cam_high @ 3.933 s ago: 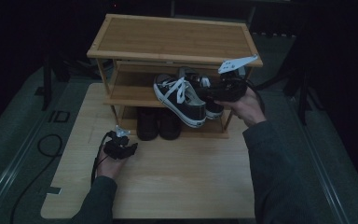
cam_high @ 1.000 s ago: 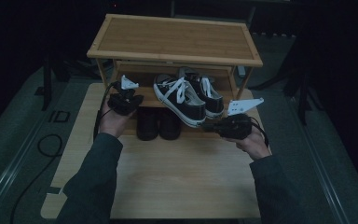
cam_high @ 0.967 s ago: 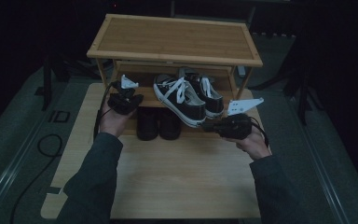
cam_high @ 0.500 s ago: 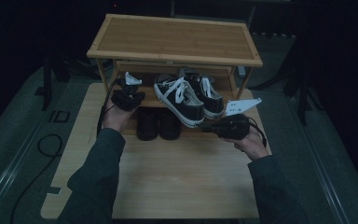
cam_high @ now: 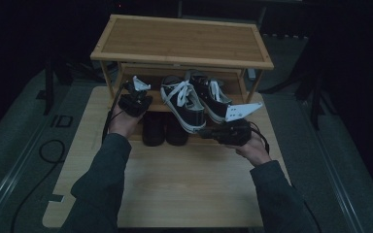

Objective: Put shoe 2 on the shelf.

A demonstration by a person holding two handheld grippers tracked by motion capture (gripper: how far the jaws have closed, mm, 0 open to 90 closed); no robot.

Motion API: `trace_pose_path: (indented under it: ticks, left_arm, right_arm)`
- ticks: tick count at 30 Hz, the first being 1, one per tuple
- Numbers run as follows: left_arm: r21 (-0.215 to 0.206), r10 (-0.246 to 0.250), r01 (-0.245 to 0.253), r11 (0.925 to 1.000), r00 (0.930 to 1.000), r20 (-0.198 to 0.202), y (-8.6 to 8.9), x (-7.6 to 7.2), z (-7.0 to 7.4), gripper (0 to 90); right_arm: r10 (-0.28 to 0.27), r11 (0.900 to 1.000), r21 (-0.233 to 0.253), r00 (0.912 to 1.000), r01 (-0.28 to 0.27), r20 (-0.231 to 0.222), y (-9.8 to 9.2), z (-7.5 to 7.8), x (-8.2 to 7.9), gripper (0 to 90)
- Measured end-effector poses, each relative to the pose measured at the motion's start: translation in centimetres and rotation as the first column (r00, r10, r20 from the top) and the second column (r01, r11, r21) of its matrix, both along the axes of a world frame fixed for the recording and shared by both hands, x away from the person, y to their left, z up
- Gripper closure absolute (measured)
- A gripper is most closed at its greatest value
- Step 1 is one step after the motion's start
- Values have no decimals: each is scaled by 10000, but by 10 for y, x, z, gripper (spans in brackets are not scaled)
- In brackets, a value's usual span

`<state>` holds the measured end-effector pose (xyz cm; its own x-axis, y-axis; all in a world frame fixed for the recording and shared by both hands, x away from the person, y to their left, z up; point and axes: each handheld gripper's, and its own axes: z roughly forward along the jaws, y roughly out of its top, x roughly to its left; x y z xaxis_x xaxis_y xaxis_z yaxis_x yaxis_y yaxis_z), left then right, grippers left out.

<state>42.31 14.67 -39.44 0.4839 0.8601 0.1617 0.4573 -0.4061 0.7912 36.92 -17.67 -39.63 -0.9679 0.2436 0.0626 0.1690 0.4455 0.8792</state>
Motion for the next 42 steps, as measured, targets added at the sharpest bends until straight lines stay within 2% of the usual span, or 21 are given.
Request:
trace_pose_path:
  ticks: [3, 7, 13, 24, 27, 30, 42]
  left_arm:
    - [-327, 99, -100, 9994, 9999, -29, 0, 0, -1, 900]
    - [-507, 174, -174, 9986, 9998, 9, 1, -1, -2, 900]
    - [-458, 204, -202, 9987, 9998, 40, 0, -1, -2, 900]
    - [-612, 152, -150, 9980, 9999, 19, 1, -1, -3, 900]
    - [-657, 207, -214, 9976, 9997, -114, 0, 0, -2, 900]
    - [-438, 225, -231, 9988, 9997, -135, -2, -1, 0, 900]
    - [-524, 282, -289, 9982, 9995, -150, -2, 0, 0, 900]
  right_arm:
    - [111, 9999, 4, 9999, -111, 53, 6, -1, 0, 900]
    - [394, 9989, 250, 9992, -396, 91, 13, -4, 3, 900]
    - [581, 9975, 374, 9976, -595, 365, 26, -6, 4, 900]
    - [891, 9946, 487, 9950, -913, 460, 40, -9, 11, 900]
    - [885, 9951, 379, 9944, -908, 579, 42, -9, 11, 900]
    - [873, 9954, 339, 9940, -897, 661, 44, -9, 12, 900]
    - [850, 9962, 125, 9909, -868, 1045, 63, -8, 14, 900]
